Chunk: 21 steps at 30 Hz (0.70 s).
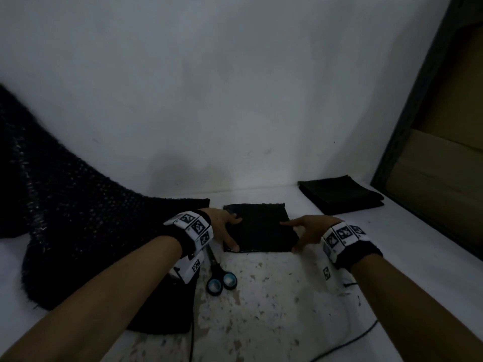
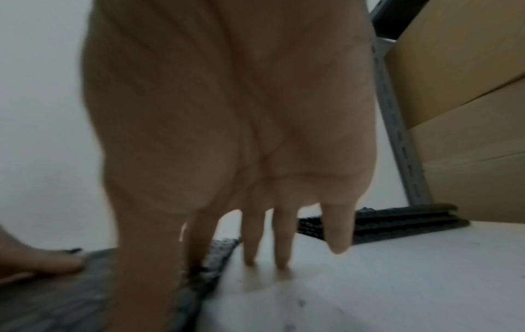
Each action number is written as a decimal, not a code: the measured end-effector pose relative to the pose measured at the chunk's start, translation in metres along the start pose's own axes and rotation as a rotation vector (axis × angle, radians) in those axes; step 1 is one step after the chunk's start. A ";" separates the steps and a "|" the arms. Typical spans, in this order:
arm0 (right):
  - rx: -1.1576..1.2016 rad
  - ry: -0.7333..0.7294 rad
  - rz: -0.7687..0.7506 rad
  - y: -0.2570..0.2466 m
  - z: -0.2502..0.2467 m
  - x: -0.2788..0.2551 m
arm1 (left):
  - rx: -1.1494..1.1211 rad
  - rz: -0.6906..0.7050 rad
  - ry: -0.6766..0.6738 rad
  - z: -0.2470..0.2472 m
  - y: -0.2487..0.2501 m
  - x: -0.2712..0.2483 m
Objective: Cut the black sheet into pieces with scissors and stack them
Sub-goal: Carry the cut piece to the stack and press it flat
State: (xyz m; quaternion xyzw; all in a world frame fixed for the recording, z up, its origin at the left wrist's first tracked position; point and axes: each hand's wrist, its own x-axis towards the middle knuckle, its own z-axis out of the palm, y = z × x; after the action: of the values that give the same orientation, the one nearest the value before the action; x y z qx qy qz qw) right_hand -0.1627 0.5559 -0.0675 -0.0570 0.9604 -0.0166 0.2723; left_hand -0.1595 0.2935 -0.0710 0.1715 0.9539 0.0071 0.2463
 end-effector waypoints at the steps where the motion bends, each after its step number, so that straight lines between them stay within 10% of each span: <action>1: 0.019 0.026 0.021 -0.001 -0.001 0.000 | 0.008 0.002 0.002 0.000 0.000 0.000; 7: 0.125 0.215 0.119 -0.013 0.009 -0.001 | 0.032 -0.010 0.009 0.003 0.001 -0.002; 21: 0.942 0.145 0.230 -0.021 0.017 -0.009 | -0.007 -0.026 0.027 0.005 -0.002 -0.001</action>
State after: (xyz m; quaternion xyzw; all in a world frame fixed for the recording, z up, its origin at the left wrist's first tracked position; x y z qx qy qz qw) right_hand -0.1442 0.5363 -0.0766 0.1803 0.8650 -0.4230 0.2008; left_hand -0.1567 0.2908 -0.0754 0.1580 0.9592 0.0097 0.2341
